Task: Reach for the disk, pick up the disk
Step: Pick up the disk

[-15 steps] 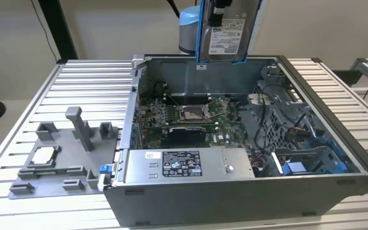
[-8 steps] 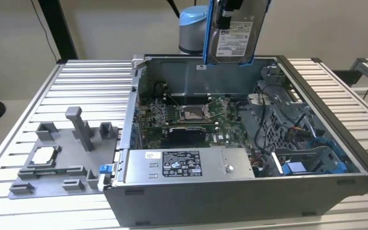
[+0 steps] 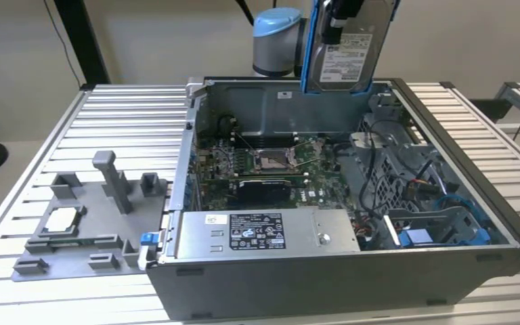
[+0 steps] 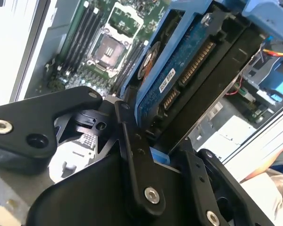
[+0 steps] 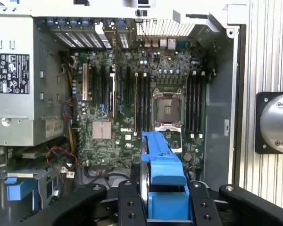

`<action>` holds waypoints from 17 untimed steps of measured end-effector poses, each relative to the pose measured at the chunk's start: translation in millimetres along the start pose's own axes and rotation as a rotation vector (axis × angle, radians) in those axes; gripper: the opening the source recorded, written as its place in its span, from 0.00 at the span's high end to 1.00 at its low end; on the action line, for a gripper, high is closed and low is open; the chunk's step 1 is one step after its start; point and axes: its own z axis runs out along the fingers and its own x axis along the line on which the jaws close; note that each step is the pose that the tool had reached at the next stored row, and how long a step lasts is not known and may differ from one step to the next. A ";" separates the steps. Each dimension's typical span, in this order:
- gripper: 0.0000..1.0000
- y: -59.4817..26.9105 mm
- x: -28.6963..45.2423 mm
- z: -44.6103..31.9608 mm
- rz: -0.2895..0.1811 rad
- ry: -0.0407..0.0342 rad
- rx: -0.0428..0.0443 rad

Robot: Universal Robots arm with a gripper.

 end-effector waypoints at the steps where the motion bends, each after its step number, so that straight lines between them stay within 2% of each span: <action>1: 1.00 -4.1 -0.1 0.1 0.000 -0.0001 0.0000; 9: 1.00 -35.3 -0.5 0.0 0.000 -0.0002 0.0000; 17: 1.00 -60.3 -0.8 1.2 0.000 -0.0002 0.0000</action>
